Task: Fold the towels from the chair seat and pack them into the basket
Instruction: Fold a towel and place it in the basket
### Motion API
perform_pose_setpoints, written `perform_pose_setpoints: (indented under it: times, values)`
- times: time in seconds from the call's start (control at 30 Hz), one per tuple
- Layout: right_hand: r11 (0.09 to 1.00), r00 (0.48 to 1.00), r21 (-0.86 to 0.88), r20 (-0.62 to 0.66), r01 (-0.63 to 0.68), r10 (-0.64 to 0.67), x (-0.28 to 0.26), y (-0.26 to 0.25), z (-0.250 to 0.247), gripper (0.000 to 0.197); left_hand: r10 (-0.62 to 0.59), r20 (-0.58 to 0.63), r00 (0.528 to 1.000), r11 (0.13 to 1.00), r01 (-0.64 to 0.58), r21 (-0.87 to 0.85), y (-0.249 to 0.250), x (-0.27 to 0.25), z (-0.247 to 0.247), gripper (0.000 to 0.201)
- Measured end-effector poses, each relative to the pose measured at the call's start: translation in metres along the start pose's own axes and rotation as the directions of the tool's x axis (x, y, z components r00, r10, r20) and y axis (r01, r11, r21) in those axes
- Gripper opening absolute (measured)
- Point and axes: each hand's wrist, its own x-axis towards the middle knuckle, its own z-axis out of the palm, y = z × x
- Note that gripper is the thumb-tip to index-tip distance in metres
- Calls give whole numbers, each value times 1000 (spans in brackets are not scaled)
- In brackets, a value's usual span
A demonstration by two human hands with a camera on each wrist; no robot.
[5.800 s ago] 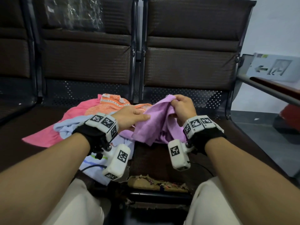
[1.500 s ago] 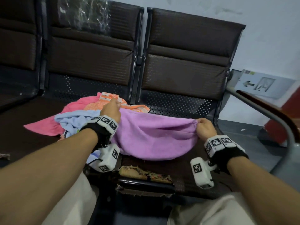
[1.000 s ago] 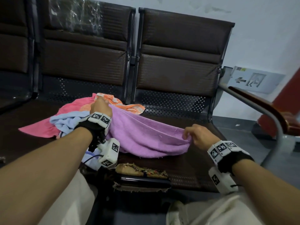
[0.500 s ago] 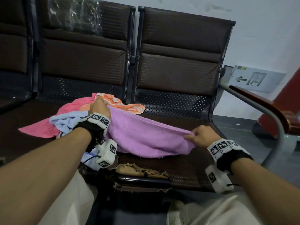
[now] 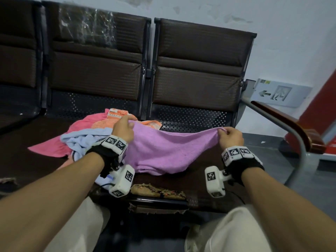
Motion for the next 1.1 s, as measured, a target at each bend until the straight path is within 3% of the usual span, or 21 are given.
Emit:
perform_pose_setpoints:
  times: [0.13,0.27,0.37,0.5,0.6,0.83,0.97,1.1]
  values:
    - [982,993,187,-116,-14,36,9,-34,-11,26,113,-39,993,991,-115,-64,28,0,-22,25]
    - [978,978,209,-210,29,16,16,-61,-38,26,267,-90,960,961,-271,-45,63,0,-54,22]
    - [974,966,196,-250,113,-62,20,-77,-63,23,307,-211,928,948,-318,-22,84,3,-82,23]
    - [958,930,112,-293,264,-222,35,-105,-99,32,367,-273,889,928,-370,41,102,20,-114,23]
    - [951,924,96,-281,296,-259,41,-117,-102,29,319,-307,896,945,-327,28,101,32,-119,21]
    - [980,996,195,-92,37,-19,49,-83,-37,20,144,-207,968,976,-173,-132,61,47,-75,21]
    - [958,998,280,20,-64,61,48,-70,8,10,33,-77,996,951,-55,-304,45,61,-41,18]
    - [932,970,349,243,-102,15,31,-57,43,18,-60,58,997,907,78,-413,24,57,-1,16]
